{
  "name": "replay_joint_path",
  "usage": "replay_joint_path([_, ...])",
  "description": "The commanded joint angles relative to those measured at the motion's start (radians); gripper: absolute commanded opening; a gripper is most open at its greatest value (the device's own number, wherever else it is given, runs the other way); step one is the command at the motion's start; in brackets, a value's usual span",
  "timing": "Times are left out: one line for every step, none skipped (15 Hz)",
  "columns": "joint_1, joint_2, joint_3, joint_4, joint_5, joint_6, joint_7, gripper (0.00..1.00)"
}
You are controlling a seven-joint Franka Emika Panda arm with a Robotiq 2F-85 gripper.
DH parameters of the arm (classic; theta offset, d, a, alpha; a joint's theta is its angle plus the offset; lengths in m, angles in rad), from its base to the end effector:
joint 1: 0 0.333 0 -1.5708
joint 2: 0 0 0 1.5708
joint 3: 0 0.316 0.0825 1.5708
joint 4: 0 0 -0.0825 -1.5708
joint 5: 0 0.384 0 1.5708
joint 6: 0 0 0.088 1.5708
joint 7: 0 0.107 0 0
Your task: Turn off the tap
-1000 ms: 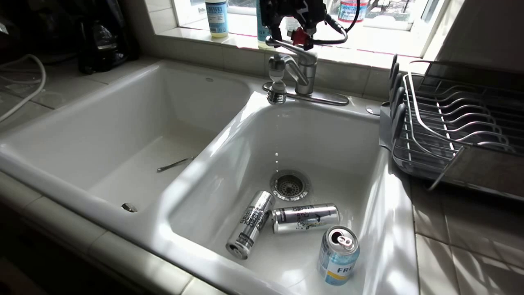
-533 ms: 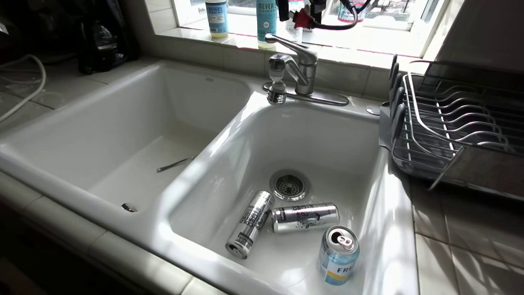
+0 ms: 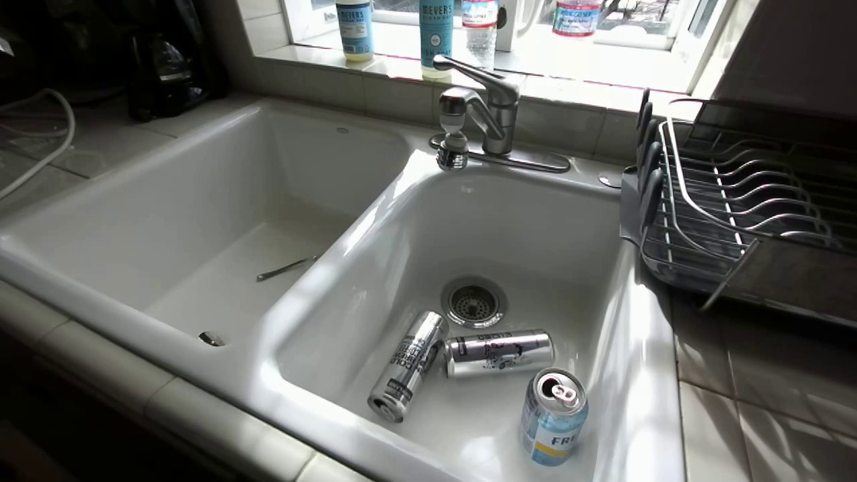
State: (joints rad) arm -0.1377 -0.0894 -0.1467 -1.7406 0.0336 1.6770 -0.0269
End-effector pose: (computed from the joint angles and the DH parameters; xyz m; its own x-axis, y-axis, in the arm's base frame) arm 0.5129 -0.1499 0.6014 0.9659 -0.2578 0.0260 -0.2565 -0.9655 -0.0458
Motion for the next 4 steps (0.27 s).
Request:
replay_joint_path([0.007, -0.160, -0.002, -0.174, -0.039, -0.039, -0.183, 1.00])
replay_joint_path([-0.002, -0.060, -0.010, -0.055, -0.014, -0.038, -0.113, 1.00])
replay_joint_path([0.001, -0.092, -0.011, -0.090, -0.018, -0.041, -0.146, 1.00])
replay_joint_path([0.003, -0.116, -0.010, -0.117, -0.020, -0.040, -0.161, 1.00])
